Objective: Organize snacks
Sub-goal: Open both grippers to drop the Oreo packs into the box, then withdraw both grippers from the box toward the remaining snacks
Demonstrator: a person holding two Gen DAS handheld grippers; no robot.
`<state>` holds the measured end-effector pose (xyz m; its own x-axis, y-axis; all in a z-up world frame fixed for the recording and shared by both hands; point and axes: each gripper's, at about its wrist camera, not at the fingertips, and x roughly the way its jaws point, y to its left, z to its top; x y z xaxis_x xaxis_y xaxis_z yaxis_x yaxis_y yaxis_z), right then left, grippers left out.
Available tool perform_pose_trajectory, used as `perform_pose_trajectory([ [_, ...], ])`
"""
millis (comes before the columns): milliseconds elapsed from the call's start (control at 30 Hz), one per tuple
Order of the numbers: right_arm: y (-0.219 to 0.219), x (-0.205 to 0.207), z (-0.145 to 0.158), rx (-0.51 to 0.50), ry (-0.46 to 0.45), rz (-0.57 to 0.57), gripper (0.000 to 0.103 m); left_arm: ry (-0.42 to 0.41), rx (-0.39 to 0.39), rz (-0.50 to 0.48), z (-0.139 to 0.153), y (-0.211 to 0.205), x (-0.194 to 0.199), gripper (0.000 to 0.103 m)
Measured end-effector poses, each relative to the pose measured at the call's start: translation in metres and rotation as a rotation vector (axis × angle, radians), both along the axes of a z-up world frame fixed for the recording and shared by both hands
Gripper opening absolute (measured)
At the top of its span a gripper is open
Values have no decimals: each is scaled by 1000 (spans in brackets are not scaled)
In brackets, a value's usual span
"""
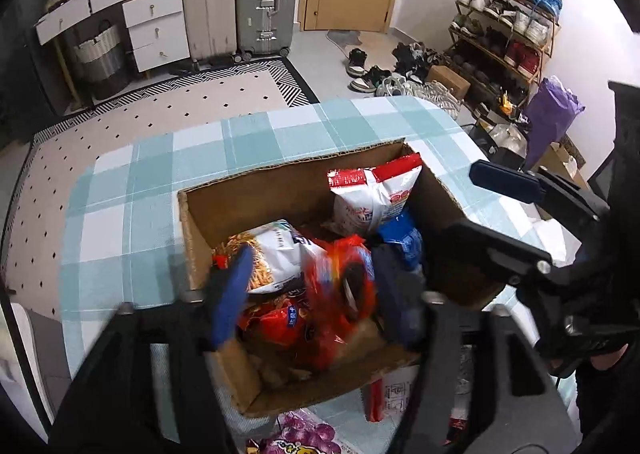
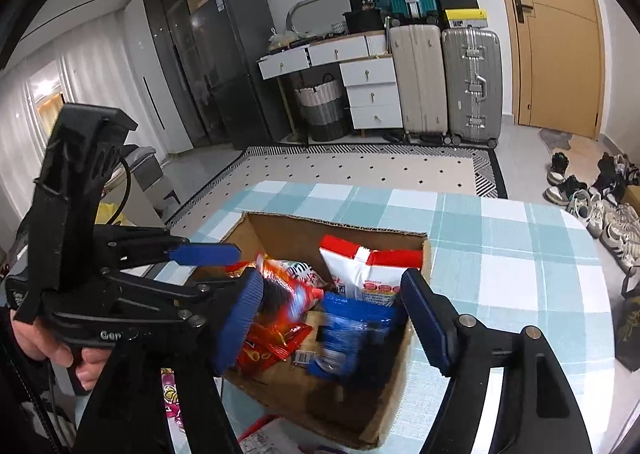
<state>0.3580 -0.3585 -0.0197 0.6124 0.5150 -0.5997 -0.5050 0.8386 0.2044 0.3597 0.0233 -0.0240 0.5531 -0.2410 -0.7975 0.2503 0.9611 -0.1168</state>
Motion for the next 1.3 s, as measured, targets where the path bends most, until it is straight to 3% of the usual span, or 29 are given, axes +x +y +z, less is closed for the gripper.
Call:
perform_pose_trajectory([
  [433,-14,-47,38,-12,-75,-2,76,-44,5,40,27,8,-51,67],
  [667,-18,-79,59,-8,-116,-3,84,-96,26,58,50,11,-88,68],
  [833,-19,-104,71,-6,-137,-7,85,-131,30,75,65,12,-118,79],
  [1300,-15,-180,83,-24,-181,-1,89,-209,44,100,85,15,-200,85],
])
